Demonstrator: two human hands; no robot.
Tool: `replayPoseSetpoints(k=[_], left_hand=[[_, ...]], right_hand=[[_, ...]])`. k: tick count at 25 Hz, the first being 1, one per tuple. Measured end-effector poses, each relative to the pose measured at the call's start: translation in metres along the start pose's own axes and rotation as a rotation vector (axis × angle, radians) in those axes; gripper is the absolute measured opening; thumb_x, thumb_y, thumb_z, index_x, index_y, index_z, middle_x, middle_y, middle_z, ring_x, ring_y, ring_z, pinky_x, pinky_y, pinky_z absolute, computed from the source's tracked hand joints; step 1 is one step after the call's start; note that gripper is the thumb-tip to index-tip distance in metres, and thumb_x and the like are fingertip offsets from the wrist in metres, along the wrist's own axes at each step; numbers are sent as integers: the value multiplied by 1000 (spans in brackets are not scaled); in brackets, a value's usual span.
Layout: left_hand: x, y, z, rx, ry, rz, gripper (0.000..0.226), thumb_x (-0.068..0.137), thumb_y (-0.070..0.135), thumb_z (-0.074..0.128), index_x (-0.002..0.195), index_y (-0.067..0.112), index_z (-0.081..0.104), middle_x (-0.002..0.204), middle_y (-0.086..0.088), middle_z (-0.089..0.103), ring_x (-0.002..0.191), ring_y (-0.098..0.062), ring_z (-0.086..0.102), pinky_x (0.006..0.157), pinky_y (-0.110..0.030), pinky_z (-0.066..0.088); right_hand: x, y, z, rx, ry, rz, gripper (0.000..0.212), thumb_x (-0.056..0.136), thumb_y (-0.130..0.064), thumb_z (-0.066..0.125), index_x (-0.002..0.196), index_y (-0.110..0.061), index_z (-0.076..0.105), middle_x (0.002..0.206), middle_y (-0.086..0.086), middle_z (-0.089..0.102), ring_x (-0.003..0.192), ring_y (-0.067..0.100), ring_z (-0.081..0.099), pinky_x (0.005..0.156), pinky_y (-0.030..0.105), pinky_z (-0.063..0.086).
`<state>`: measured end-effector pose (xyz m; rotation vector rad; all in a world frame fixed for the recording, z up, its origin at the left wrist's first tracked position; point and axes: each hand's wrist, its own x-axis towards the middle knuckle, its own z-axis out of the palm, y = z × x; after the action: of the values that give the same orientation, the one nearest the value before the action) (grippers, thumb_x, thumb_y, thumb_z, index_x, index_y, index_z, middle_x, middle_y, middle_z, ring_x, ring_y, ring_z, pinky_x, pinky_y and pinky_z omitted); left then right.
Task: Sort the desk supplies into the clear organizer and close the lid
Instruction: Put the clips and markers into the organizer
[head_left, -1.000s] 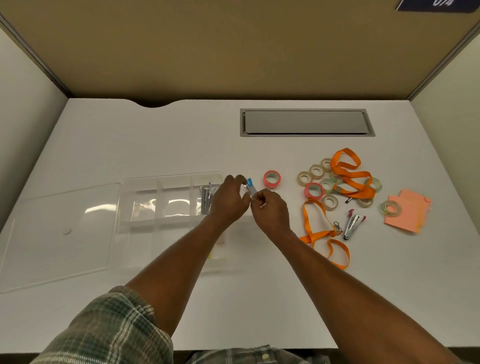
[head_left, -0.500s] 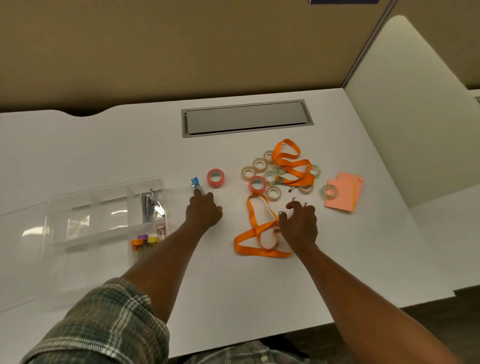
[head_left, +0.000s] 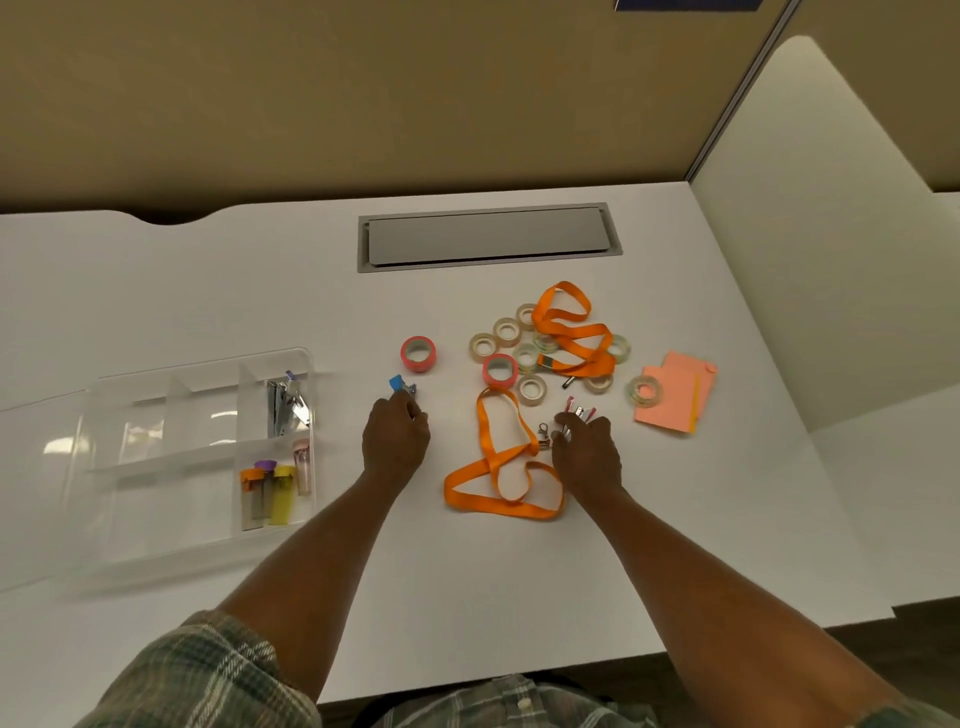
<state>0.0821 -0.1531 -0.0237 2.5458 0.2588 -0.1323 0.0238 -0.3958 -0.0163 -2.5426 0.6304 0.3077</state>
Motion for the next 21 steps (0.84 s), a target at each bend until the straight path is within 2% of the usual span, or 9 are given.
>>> replayPoseSetpoints(k=[3, 5, 6, 8, 10, 14, 16, 19, 21], left_hand=[[-2, 1, -6, -175, 6, -128, 17, 87, 21, 69, 90, 6, 61, 90, -12, 70, 86, -30, 64, 73, -28, 42], [-4, -1, -9, -321, -14, -224, 19, 85, 24, 72, 87, 8, 61, 91, -11, 71, 86, -30, 66, 77, -30, 49], [-6, -1, -10, -395, -38, -284, 20, 85, 26, 72, 88, 9, 61, 93, -11, 71, 83, -30, 68, 76, -34, 54], [-7, -1, -13, -526, -91, -396, 21, 87, 28, 72, 91, 12, 59, 92, -12, 70, 69, -24, 67, 63, -34, 57], [-8, 0, -17, -623, -123, -489, 21, 89, 29, 70, 91, 14, 56, 90, -14, 70, 62, -19, 64, 53, -29, 54], [-9, 0, -26, -827, -166, -592, 15, 94, 22, 64, 89, 10, 56, 85, -17, 69, 60, -20, 64, 53, -30, 56], [-9, -1, -33, -933, -157, -593, 11, 95, 17, 59, 95, 6, 60, 84, -18, 68, 60, -21, 62, 52, -30, 54], [-7, -6, -52, -1073, -122, -592, 14, 95, 14, 56, 108, 8, 61, 86, -16, 68, 65, -22, 61, 56, -31, 52], [-3, -13, -67, -1129, -106, -576, 15, 95, 13, 56, 108, 12, 64, 85, -11, 68, 68, -20, 60, 59, -31, 50]], right_hand=[[3, 2, -1, 17, 5, 31, 25, 97, -30, 57, 120, -20, 60, 118, 15, 48, 101, 36, 62, 89, 38, 48], [4, 3, -2, 12, -2, 45, 21, 95, -26, 60, 114, -17, 58, 116, 16, 47, 99, 36, 62, 87, 37, 48], [5, 4, -2, 16, -5, 46, 19, 95, -23, 60, 113, -16, 57, 115, 17, 48, 100, 37, 61, 86, 38, 48], [7, 6, -3, 24, -4, 39, 18, 95, -15, 57, 113, -14, 53, 115, 19, 49, 103, 37, 58, 86, 39, 48], [10, 6, -4, 67, -3, 58, 22, 94, -9, 52, 116, -14, 50, 115, 19, 50, 101, 37, 57, 83, 39, 47], [11, -5, -11, 386, 99, 112, 38, 94, -10, 58, 130, -18, 46, 110, 21, 63, 92, 35, 65, 81, 40, 54], [7, -18, -12, 515, 131, 66, 54, 93, -9, 62, 140, -24, 40, 102, 13, 69, 86, 27, 69, 75, 34, 54], [0, -50, -8, 665, 45, 21, 70, 93, -15, 65, 149, -36, 30, 94, 0, 67, 76, 16, 70, 68, 30, 57], [-3, -78, -1, 734, -36, -8, 66, 92, -19, 67, 147, -37, 35, 99, 0, 67, 81, 18, 72, 69, 31, 61]])
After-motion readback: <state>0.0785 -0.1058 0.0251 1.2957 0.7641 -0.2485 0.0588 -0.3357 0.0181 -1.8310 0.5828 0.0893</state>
